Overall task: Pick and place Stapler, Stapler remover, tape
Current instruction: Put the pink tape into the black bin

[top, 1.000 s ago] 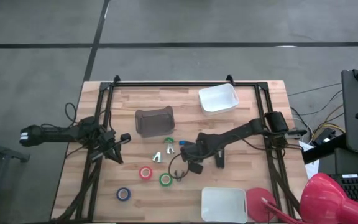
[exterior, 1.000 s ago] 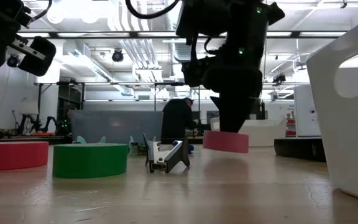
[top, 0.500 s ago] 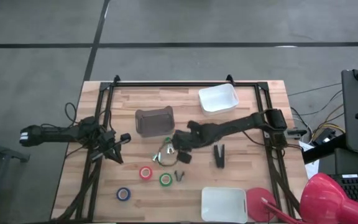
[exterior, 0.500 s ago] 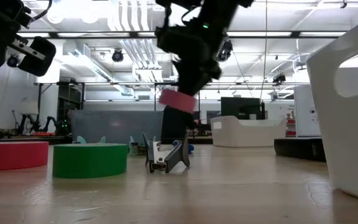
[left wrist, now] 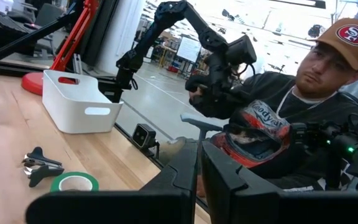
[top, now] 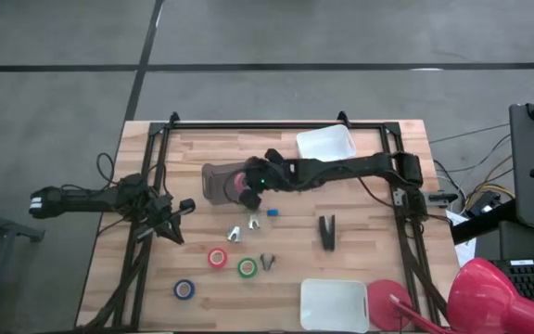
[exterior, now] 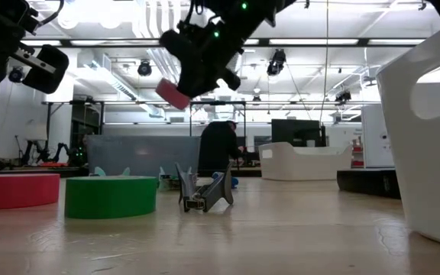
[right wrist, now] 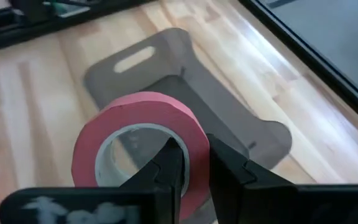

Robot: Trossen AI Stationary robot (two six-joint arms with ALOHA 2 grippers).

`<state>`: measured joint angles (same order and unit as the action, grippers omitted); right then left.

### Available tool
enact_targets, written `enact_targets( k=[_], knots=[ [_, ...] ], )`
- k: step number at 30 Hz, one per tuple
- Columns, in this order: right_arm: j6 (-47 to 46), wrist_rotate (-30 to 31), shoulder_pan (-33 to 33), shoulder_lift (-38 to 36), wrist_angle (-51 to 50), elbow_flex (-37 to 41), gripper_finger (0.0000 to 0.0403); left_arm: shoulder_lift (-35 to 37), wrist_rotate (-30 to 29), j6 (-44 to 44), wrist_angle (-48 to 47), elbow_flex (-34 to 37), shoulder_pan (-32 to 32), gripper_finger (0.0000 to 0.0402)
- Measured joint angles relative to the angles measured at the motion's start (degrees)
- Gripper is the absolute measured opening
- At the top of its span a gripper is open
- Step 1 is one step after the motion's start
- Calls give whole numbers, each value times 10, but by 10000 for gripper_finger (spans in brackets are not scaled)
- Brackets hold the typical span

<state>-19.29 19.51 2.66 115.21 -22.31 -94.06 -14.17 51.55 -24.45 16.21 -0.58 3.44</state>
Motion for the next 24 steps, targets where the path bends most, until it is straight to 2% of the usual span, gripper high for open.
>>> enact_targets(
  k=[8,24],
  knots=[
    [-29,-8,18,1,7,17,56,0,0,0,0,0,0,23],
    [-29,-15,22,45,22,18,58,0,0,0,-2,0,0,23]
  ],
)
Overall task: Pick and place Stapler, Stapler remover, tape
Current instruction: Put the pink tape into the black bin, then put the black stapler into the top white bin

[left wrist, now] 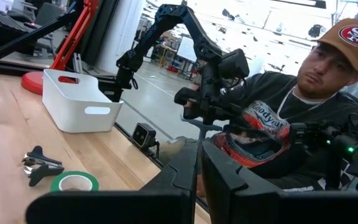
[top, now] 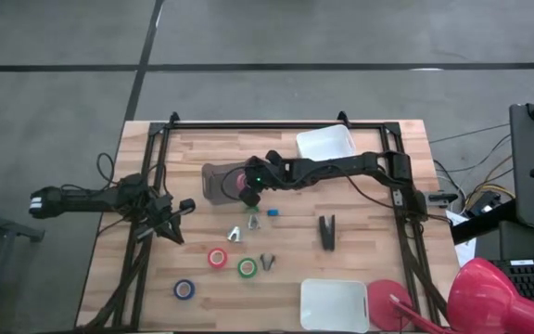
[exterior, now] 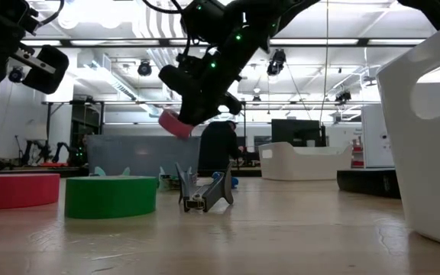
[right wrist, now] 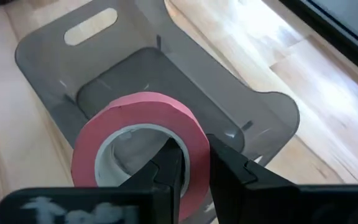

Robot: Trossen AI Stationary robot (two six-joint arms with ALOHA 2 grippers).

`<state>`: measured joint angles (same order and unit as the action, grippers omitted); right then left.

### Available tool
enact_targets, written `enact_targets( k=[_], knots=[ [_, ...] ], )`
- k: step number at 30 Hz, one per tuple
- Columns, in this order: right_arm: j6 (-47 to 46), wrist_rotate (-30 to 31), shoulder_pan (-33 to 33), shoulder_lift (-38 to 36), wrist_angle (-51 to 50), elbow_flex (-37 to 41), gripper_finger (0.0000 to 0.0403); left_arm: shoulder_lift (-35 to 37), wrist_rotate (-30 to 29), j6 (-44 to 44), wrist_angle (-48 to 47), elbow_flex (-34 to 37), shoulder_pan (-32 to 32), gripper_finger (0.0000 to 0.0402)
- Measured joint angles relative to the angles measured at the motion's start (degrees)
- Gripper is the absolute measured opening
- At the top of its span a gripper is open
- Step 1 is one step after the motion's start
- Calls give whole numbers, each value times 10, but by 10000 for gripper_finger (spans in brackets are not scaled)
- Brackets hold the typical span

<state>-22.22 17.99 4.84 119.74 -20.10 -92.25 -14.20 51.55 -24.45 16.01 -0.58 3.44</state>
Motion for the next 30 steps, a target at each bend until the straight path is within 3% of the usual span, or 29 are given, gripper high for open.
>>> enact_targets(
  k=[15,22,30],
  knots=[
    [10,-3,-1,-4,-3,0,196,0,0,0,-2,0,0,23],
    [54,-4,-32,-31,-19,0,210,0,0,0,-2,0,0,23],
    [23,-5,-100,-51,-108,0,202,0,0,0,-4,0,0,23]
  ],
)
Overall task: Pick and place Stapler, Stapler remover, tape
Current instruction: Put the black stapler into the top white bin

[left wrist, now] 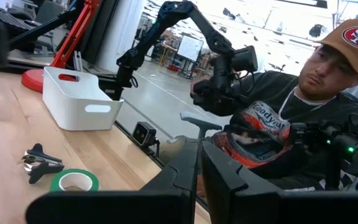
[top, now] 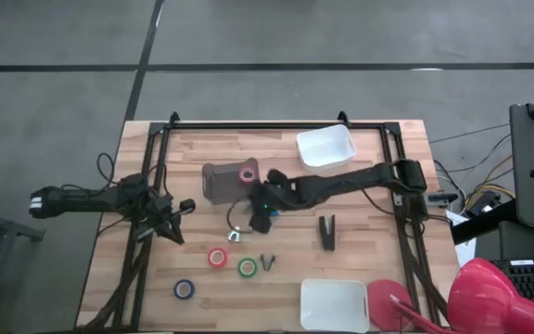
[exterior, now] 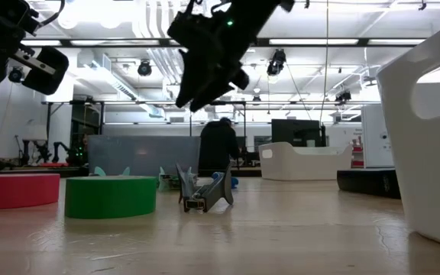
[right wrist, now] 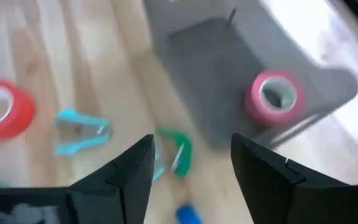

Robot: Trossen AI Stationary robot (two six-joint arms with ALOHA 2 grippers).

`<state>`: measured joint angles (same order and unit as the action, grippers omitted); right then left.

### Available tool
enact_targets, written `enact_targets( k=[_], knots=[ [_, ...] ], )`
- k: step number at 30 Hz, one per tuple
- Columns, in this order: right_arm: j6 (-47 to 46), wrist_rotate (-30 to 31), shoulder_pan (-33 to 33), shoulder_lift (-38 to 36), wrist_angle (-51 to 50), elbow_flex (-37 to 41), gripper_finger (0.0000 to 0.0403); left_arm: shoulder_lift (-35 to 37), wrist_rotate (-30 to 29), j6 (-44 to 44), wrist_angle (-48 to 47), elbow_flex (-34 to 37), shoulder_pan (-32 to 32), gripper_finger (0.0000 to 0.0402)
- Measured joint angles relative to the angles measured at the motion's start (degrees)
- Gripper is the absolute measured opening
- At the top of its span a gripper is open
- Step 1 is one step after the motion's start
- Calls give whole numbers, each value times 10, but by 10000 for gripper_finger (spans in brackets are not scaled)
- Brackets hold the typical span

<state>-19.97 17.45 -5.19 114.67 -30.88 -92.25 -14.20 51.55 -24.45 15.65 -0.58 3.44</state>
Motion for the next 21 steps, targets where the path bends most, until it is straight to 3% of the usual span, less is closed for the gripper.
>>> enact_targets(
  k=[3,12,21],
  knots=[
    [-21,8,-23,0,-56,0,199,0,0,0,0,0,0,23],
    [-265,9,-57,-1,-305,0,192,0,0,0,1,0,0,23],
    [-426,19,-99,-1,-468,2,191,0,0,0,2,0,0,23]
  ],
)
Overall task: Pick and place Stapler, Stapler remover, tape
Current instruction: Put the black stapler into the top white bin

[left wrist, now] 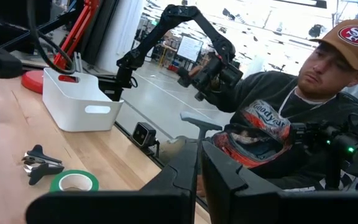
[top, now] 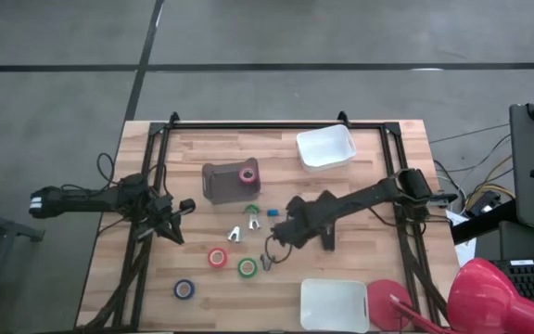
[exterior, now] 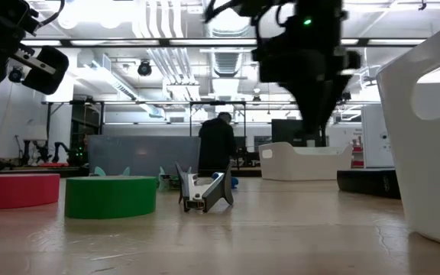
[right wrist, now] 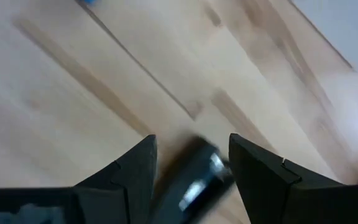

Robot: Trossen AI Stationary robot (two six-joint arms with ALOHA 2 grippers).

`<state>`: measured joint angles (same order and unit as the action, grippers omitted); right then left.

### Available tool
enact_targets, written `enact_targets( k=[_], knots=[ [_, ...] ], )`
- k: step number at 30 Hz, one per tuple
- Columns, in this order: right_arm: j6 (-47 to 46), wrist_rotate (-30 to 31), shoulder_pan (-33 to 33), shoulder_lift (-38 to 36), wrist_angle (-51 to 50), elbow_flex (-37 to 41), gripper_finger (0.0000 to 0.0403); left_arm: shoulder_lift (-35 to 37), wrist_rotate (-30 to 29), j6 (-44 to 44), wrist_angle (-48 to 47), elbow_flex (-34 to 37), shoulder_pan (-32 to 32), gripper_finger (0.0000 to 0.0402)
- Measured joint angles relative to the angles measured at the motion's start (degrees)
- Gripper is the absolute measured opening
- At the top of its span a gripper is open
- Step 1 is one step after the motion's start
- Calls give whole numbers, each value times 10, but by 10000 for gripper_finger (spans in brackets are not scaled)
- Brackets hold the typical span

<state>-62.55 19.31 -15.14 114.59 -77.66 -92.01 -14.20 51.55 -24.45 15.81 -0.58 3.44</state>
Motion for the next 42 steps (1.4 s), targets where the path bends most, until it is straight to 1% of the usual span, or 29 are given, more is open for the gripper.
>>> enact_targets(
  k=[4,9,15,17,22,27,31,35,40,42],
  knots=[
    [-43,-1,-16,-1,-25,4,191,0,0,0,0,0,0,23],
    [-80,-1,-33,-15,-28,17,191,0,0,0,0,0,0,23],
    [-151,-5,-48,-58,-18,78,192,0,0,0,-2,0,0,23],
    [-166,-7,-48,-76,7,108,192,0,0,0,-2,0,0,23],
    [-204,-49,-46,-114,106,191,192,0,0,0,-2,0,0,23],
    [-235,-59,-46,-142,154,263,192,0,0,0,-3,0,0,23],
    [-243,-59,-46,-162,225,316,189,0,0,0,-4,0,0,23],
    [-247,-55,-45,-178,281,352,180,0,0,0,-4,0,0,23],
    [-254,-53,-45,-188,290,367,155,0,0,0,-4,0,0,23],
    [-253,-41,-45,-191,285,371,140,0,0,0,-5,0,0,23]
  ],
)
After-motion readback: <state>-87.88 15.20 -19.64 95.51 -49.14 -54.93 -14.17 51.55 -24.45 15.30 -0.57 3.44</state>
